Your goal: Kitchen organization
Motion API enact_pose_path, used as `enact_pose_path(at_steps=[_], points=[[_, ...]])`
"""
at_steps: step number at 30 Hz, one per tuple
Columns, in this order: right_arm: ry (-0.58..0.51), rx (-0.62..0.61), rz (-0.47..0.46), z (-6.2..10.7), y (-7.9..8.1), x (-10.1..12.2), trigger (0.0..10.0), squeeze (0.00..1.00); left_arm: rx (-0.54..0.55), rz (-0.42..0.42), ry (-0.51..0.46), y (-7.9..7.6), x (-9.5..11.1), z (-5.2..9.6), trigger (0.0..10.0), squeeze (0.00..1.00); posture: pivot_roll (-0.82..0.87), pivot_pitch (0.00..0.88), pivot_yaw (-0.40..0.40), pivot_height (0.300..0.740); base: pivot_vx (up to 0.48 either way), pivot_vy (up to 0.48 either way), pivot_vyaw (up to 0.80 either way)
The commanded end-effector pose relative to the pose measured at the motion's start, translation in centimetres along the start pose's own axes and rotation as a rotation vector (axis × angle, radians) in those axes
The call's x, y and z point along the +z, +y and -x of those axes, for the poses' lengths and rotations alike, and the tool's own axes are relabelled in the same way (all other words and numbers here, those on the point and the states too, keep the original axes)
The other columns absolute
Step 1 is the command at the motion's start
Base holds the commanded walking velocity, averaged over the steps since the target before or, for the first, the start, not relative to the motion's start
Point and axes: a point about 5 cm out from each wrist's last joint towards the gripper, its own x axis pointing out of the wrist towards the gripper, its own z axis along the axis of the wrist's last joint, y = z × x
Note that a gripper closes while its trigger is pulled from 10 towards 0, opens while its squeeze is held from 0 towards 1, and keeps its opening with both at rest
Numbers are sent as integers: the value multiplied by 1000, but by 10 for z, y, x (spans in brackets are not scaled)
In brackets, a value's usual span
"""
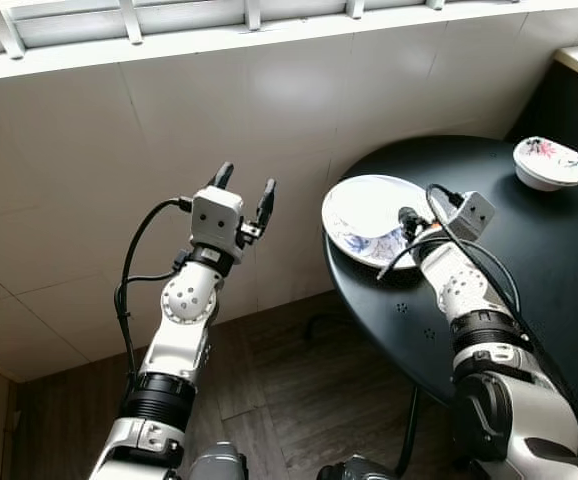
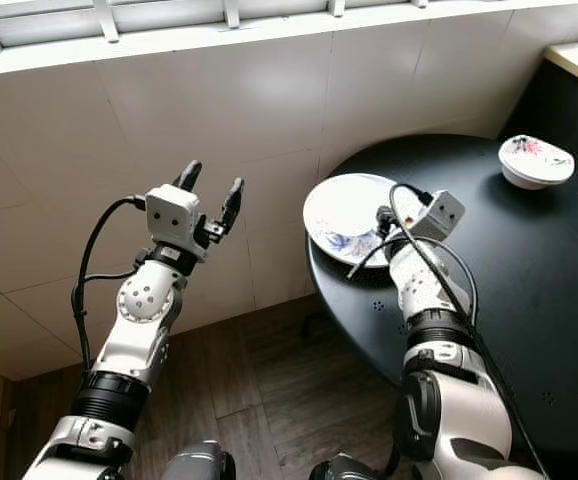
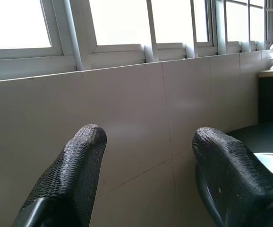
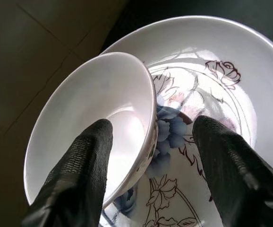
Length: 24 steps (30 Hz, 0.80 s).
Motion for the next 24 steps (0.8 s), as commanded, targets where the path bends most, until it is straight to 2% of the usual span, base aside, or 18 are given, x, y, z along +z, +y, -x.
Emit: enact_pose_path(at_steps=[1, 5, 10, 11, 13, 15, 24], points=[[-2, 4, -10, -2, -2, 3, 10000, 0, -18, -9, 9, -4, 0, 0, 10000, 0, 170, 0, -64, 740, 0, 0, 0], [47, -38, -51, -4, -11, -7, 10000, 0, -21, -9, 15, -5, -1, 0, 10000, 0, 178, 0, -65, 740, 0, 0, 0], [59, -71, -81, -4, -17, -9, 10000, 0, -20, -12, 17, -5, -1, 0, 10000, 0, 183, 0, -66, 740, 0, 0, 0], [63, -79, -103, -4, -18, -9, 8431, 0, -19, -13, 20, -5, -2, 0, 10000, 0, 182, 0, -65, 740, 0, 0, 0], [66, -81, -112, -4, -19, -10, 8431, 0, -19, -13, 21, -5, -2, 1, 10000, 0, 180, 0, -65, 740, 0, 0, 0], [85, -102, -122, -4, -22, -11, 0, 0, -22, -14, 28, -6, -4, 2, 10000, 0, 176, 0, -64, 740, 0, 0, 0], [108, -129, -148, -3, -28, -17, 0, 0, -25, -17, 41, -7, -6, 3, 10000, 0, 177, 0, -63, 740, 0, 0, 0]])
